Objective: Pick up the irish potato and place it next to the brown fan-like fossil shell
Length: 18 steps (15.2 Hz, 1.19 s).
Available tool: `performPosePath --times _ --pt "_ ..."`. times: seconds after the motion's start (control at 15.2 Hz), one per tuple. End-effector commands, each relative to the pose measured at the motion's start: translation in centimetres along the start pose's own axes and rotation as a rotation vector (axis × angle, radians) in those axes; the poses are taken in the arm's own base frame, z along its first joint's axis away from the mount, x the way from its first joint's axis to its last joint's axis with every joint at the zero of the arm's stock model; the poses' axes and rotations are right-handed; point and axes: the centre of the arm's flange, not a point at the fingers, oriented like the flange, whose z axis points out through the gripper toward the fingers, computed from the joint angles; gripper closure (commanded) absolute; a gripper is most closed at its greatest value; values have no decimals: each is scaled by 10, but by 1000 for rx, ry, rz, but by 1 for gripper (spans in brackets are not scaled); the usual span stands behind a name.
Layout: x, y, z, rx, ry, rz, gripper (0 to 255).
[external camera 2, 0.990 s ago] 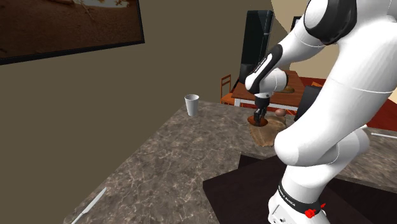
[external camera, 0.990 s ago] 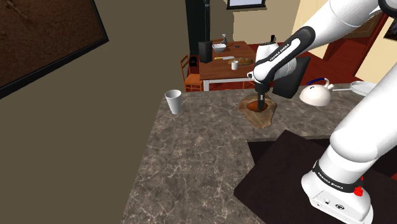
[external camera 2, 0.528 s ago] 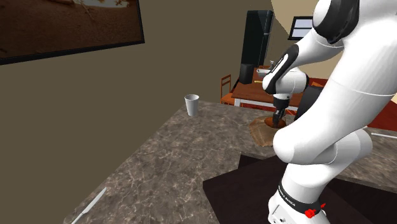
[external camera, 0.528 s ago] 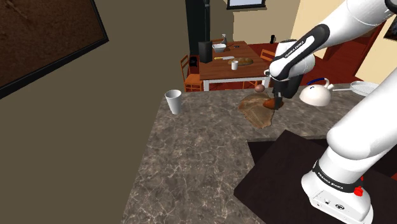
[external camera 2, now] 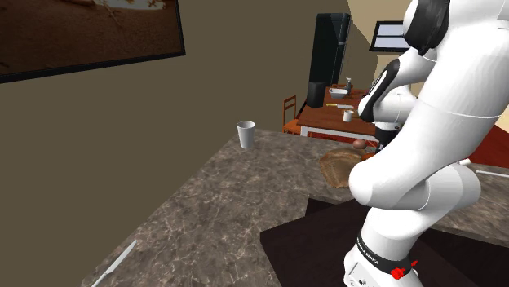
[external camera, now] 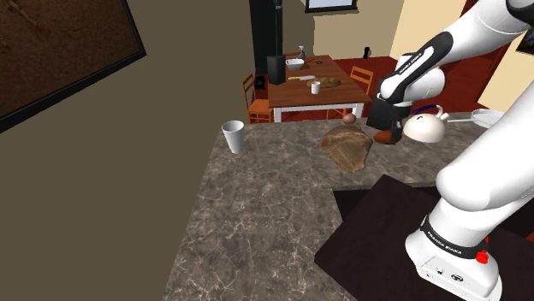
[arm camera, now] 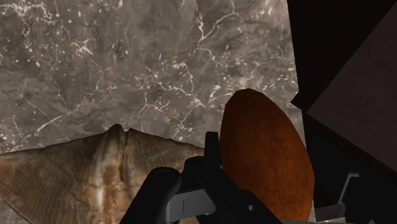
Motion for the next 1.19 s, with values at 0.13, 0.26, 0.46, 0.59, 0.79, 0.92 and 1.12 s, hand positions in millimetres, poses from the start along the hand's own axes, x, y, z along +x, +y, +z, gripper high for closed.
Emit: performPosePath --times 0.13,0.26,0.46,0.59,0.79,0.92,1.12 --pt "-3 1 20 -1 0 -2 255" --pt "-2 1 30 -1 0 -2 255" --pt "-1 1 46 -1 0 -2 255" --pt "0 1 56 -1 0 -2 255" --pt "1 1 72 -1 0 -2 255" --pt "2 1 83 -1 0 -2 255" --pt "3 1 99 -1 0 -2 255"
